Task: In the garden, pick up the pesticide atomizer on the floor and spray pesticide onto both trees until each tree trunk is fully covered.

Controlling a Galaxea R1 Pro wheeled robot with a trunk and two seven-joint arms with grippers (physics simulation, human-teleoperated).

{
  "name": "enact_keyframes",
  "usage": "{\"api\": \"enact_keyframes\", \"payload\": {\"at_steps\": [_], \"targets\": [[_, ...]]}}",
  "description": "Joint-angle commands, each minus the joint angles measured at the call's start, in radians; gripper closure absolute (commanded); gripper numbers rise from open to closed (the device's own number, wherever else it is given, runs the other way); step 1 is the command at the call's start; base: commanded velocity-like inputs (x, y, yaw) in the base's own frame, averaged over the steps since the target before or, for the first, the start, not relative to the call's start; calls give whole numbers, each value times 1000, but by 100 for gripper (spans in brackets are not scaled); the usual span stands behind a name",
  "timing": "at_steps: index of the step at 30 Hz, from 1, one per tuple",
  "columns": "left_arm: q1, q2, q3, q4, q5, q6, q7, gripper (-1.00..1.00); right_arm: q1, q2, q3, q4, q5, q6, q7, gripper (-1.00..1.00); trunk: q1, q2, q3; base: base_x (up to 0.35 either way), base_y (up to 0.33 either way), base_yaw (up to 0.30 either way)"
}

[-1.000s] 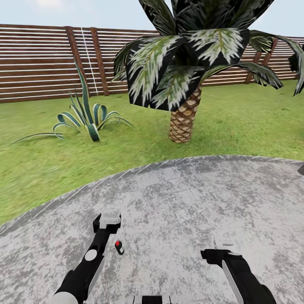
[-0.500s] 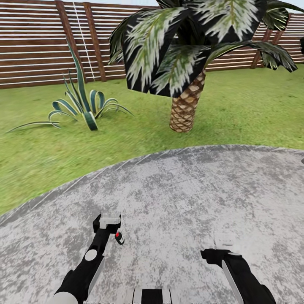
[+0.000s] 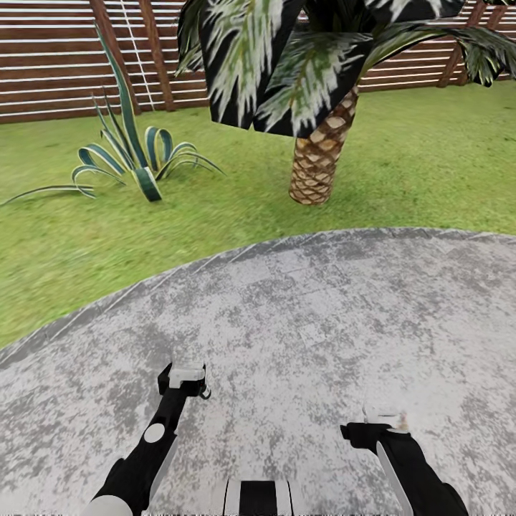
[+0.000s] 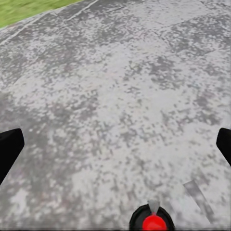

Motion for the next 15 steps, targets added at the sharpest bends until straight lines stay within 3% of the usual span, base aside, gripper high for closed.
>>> {"api": "enact_keyframes", "payload": {"at_steps": [1,15], "targets": [[0,0,0,0,0,0,0,-100,0,0,0,0,0,0,0,-100,0,0,-6,0,0,0],[0,-1,0,0,0,0,0,-100,0,-2,-40,0,0,0,0,-100,7,-4,-82,0,0,0]]}}
